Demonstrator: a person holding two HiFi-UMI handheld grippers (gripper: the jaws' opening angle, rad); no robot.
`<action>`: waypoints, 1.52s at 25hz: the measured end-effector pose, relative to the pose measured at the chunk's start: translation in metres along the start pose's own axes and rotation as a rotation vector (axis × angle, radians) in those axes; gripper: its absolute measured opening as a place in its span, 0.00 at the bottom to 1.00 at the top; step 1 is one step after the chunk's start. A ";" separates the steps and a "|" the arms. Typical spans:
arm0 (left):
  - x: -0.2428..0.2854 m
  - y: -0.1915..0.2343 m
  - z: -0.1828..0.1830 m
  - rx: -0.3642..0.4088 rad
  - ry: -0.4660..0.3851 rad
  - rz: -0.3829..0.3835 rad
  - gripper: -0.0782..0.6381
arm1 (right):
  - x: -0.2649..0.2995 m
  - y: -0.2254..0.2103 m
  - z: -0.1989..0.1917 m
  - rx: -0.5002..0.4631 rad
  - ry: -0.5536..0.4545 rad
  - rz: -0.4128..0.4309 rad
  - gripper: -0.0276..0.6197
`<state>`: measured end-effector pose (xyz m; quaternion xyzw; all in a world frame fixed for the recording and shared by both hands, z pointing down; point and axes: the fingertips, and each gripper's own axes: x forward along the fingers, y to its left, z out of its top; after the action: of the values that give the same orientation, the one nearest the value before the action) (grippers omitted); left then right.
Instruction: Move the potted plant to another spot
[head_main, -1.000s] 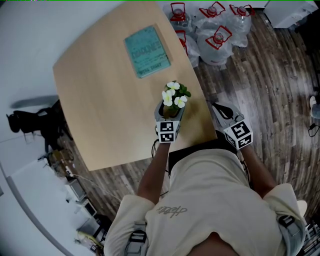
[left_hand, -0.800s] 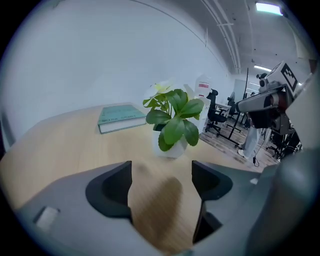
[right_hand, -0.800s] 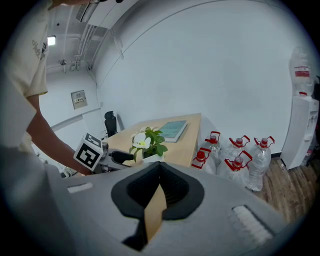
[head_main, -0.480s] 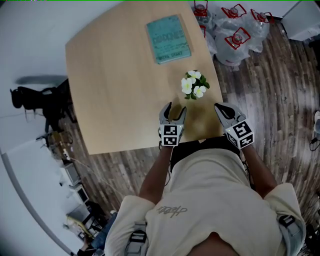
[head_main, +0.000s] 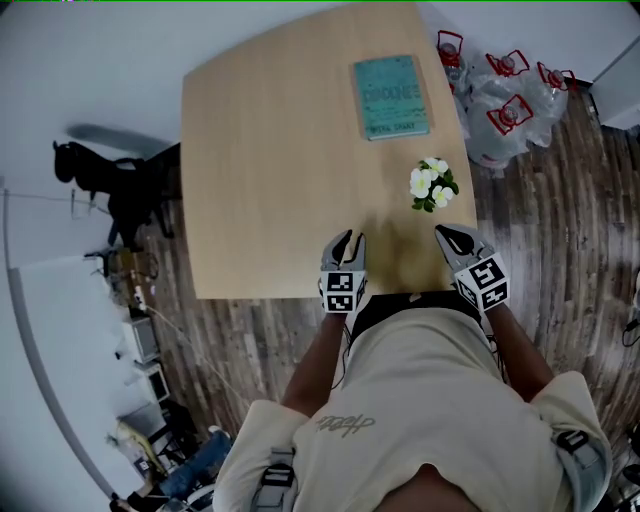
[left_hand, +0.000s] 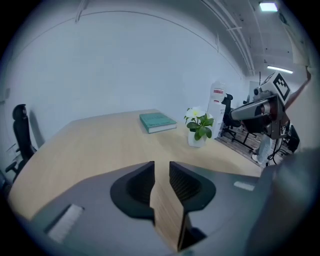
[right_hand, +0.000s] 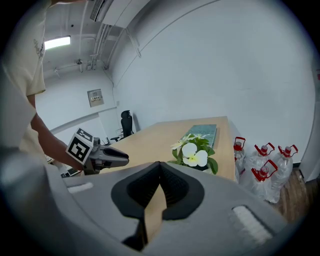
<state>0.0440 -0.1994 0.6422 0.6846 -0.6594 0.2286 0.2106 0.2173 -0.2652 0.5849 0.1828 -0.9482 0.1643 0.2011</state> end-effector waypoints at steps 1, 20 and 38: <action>-0.007 0.005 0.000 -0.012 0.000 0.012 0.24 | 0.001 0.004 0.002 0.009 -0.004 -0.001 0.05; -0.046 0.037 0.067 -0.024 -0.084 -0.047 0.13 | -0.008 0.018 0.087 -0.011 -0.170 -0.079 0.05; -0.091 0.064 0.232 0.012 -0.380 -0.061 0.13 | -0.065 0.011 0.224 -0.150 -0.450 -0.135 0.05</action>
<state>-0.0145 -0.2654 0.3999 0.7364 -0.6647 0.0927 0.0853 0.1961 -0.3238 0.3605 0.2624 -0.9643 0.0349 0.0084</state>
